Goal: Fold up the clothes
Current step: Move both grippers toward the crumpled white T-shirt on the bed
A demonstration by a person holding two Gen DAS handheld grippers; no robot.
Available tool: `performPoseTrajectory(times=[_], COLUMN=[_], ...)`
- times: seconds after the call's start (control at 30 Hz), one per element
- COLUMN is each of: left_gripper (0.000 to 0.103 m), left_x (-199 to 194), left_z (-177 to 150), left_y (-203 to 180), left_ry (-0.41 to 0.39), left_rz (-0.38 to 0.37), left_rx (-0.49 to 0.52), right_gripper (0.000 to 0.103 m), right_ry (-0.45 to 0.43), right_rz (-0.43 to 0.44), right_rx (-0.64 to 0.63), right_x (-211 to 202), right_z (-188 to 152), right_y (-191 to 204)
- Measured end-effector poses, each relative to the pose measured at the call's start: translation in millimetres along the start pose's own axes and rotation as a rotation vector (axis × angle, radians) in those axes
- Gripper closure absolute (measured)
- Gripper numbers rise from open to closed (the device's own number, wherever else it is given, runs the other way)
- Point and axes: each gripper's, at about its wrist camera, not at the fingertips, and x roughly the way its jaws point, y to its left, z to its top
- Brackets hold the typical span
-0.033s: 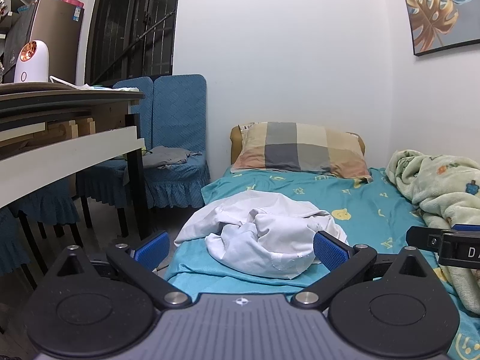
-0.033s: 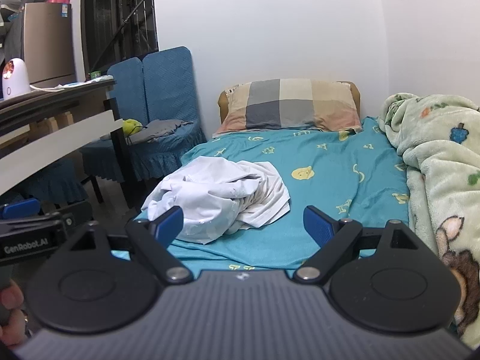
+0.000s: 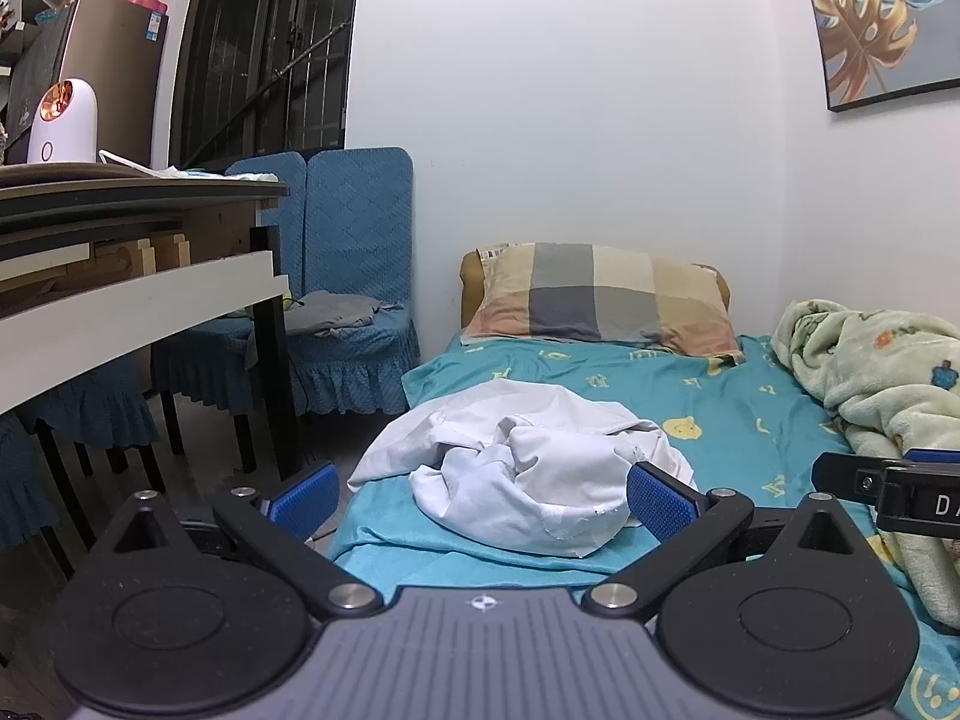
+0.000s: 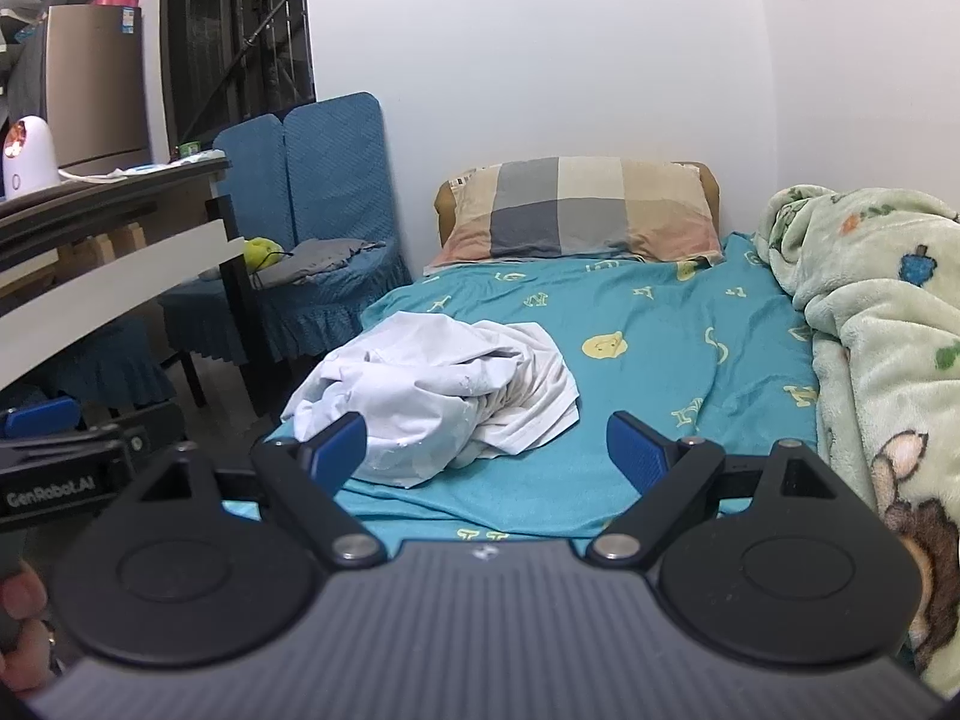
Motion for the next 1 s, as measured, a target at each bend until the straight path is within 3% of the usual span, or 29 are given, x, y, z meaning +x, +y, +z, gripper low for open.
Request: performPoseTrajectory(times=[0.27,0.57,1.0], left_gripper=[0.000,0.000,0.000], left_x=[9,34,32], left_z=[-9,-20,-21], left_y=[-4,-6,-6], left_ry=[0.018,0.088,0.088], left_rz=[0.000,0.011,0.000], left_rx=[0.005,0.012,0.026], right_gripper=[0.015,0.015,0.015], right_ry=[0.041,-0.002,0.028], right_rz=[0.011,0.001,-0.020], right_rx=[0.023,0.009,-0.041], right_x=[9,7,10], right_z=[-1,2,1], right_y=[-1,2,10])
